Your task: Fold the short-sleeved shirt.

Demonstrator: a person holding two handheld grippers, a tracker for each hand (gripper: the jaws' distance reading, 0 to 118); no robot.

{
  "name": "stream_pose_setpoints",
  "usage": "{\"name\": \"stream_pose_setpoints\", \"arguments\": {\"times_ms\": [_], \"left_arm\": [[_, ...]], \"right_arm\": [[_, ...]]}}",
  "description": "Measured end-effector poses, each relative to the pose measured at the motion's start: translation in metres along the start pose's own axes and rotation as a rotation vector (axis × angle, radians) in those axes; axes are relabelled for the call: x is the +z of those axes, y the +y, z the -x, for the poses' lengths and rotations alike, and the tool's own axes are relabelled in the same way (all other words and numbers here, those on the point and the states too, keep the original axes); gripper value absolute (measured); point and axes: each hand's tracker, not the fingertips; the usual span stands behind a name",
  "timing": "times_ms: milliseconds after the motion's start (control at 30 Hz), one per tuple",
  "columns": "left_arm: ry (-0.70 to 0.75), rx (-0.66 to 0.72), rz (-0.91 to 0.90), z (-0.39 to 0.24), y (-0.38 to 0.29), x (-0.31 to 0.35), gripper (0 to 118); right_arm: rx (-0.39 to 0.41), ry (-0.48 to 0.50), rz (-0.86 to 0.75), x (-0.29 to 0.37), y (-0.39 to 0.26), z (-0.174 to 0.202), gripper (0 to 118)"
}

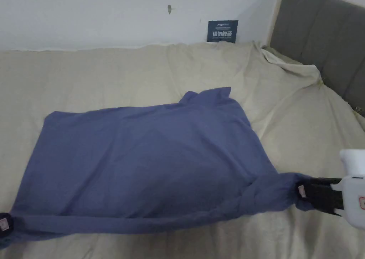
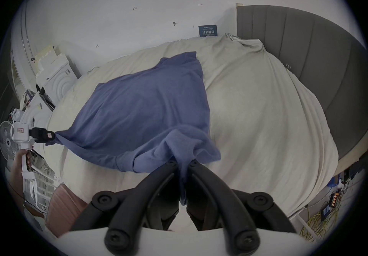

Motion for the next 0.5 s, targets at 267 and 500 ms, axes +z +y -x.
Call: {"name": "stream_pose_setpoints", "arguments": {"times_ms": [267,500], "left_arm": [[-0.016,0.038,0.058,-0.003,0.064,-0.046,4],[0.018,0.121,0.121,0.005,0.103,-0.103,4]], "right_arm": [[0.013,-0.023,0.090,-0.070,0.079,-0.013,4],[-0.016,-0.070,0.233,-0.163,0.127,-0.011,4]]}}
